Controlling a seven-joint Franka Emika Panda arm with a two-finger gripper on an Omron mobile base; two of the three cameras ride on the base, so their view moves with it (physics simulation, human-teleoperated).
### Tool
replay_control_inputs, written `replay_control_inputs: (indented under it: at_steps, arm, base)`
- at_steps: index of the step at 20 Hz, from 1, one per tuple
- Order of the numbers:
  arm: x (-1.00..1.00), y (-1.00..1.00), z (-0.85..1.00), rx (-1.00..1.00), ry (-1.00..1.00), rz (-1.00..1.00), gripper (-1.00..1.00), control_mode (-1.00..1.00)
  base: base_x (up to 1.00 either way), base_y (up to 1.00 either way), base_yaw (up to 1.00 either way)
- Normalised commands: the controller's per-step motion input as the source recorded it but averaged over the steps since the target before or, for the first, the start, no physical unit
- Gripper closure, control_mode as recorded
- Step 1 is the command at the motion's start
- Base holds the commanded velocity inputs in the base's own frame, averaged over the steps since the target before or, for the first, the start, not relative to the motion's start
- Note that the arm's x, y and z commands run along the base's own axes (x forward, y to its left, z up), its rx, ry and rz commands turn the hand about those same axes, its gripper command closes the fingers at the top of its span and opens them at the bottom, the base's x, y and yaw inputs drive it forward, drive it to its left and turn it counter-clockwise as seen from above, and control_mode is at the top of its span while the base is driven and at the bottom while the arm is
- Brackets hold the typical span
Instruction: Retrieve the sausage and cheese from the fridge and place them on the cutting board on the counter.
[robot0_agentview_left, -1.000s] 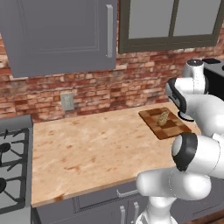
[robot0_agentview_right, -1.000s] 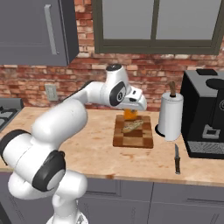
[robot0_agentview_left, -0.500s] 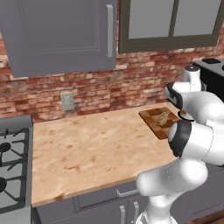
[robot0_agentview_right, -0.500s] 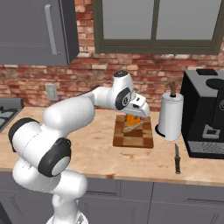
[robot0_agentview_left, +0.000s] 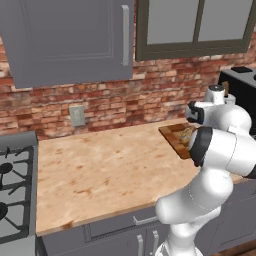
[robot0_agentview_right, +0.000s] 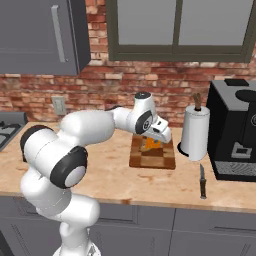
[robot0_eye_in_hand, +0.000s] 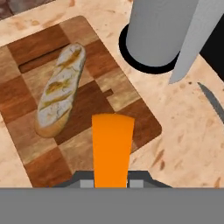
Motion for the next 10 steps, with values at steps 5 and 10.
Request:
replay_control_inputs:
  at_steps: [5,10]
  arm:
    - [0.54,-0.19,-0.32,0.05,0.0,-0.04,1.0,-1.0]
    - [0.54,-0.21,-0.33,0.04,0.0,-0.04,1.0,-1.0]
  base:
    - [0.0,0.0,0.0]
    - [0.0,0.0,0.0]
